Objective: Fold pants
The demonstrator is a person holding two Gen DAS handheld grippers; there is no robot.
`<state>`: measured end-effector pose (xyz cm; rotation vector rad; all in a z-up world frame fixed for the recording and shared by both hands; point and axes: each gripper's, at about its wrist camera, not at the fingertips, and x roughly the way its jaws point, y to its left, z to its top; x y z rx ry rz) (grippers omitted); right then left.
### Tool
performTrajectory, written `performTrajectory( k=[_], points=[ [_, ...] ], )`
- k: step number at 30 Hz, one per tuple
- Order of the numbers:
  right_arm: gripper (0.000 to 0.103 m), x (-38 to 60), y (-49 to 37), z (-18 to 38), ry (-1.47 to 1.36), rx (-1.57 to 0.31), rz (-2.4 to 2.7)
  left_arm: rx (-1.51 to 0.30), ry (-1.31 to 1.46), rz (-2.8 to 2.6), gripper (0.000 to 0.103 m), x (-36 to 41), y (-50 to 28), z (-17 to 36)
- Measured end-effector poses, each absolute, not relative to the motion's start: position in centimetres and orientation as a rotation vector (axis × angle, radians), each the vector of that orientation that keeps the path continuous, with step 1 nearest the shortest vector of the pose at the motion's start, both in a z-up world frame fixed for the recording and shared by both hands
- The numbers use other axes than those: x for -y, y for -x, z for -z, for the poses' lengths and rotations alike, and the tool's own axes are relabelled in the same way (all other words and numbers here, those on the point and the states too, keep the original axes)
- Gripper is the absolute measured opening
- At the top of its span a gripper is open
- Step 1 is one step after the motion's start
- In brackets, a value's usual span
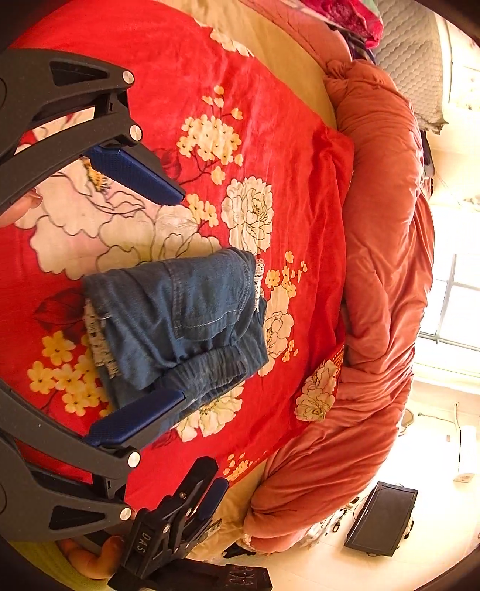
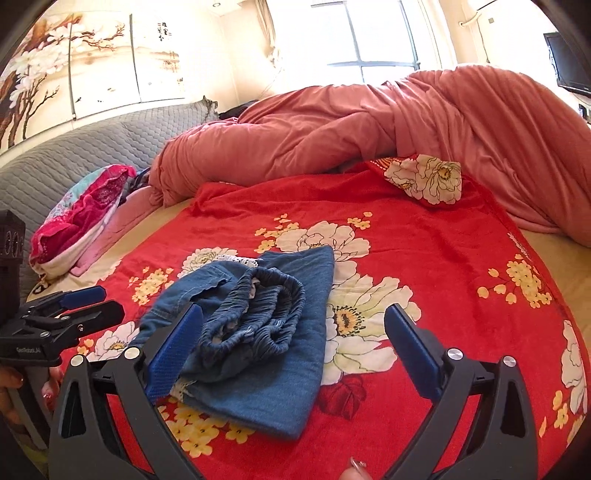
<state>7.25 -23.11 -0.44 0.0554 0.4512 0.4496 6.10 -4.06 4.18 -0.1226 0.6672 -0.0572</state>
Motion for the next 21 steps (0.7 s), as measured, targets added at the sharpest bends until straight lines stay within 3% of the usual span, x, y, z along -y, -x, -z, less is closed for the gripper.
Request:
performTrajectory(
  k=[21],
  points=[
    [0.098,23.7,-0.7,0.7,-0.048,-0.383,-0.440,-0.639,0.105,0.018,0.093,4.0,0.4,-3.3]
  ],
)
